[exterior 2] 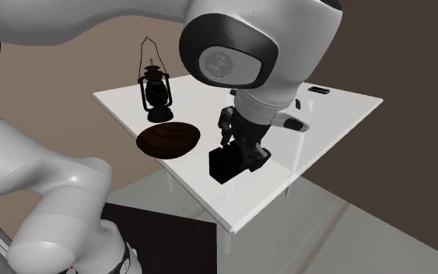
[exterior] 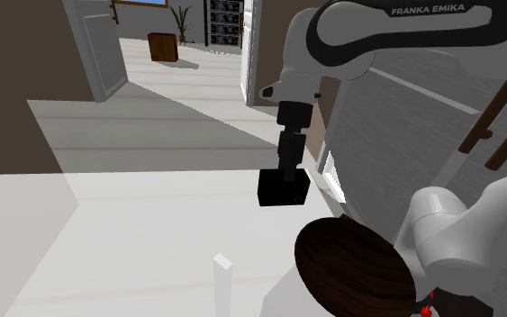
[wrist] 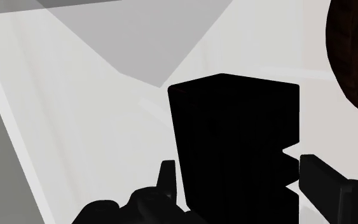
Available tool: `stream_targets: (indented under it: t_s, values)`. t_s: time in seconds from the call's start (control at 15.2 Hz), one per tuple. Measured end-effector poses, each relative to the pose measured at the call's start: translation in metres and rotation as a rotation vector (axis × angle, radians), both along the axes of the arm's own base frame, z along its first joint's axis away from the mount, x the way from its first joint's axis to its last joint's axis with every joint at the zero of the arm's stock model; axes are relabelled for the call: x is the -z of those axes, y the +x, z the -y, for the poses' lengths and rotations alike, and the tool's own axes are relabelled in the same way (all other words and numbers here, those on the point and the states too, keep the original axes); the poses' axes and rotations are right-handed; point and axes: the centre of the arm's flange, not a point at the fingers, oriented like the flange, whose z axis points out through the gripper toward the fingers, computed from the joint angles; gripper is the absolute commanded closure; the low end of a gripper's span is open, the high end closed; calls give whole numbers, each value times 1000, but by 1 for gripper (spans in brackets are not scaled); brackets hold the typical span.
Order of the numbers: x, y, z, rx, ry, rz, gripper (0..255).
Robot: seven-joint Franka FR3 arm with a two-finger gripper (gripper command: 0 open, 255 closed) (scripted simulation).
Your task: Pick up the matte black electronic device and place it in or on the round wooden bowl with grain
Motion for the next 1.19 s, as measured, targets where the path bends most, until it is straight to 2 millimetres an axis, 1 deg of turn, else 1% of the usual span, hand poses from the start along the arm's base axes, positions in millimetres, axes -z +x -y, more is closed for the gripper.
stream_targets:
  t_s: [0.13,0.26,0.79,0.86,0.92,0.99,1.06,1.12,1.19]
  values:
    - [1,0,0,1,4,-1,255]
    - [-4,1,0,-2,5,-6,255]
    - [-39,3,1,2,-8,-8,255]
    - [-39,3,1,2,-8,-7,0]
    - [-39,3,1,2,-8,-7,0]
    - [-42,-5,-15,-17,-64,42,0]
    - [-45,-20,-41,-48,-167,128,0]
    - [-42,-33,-59,-74,-253,202,0]
    - [-39,-39,-69,-87,-296,244,0]
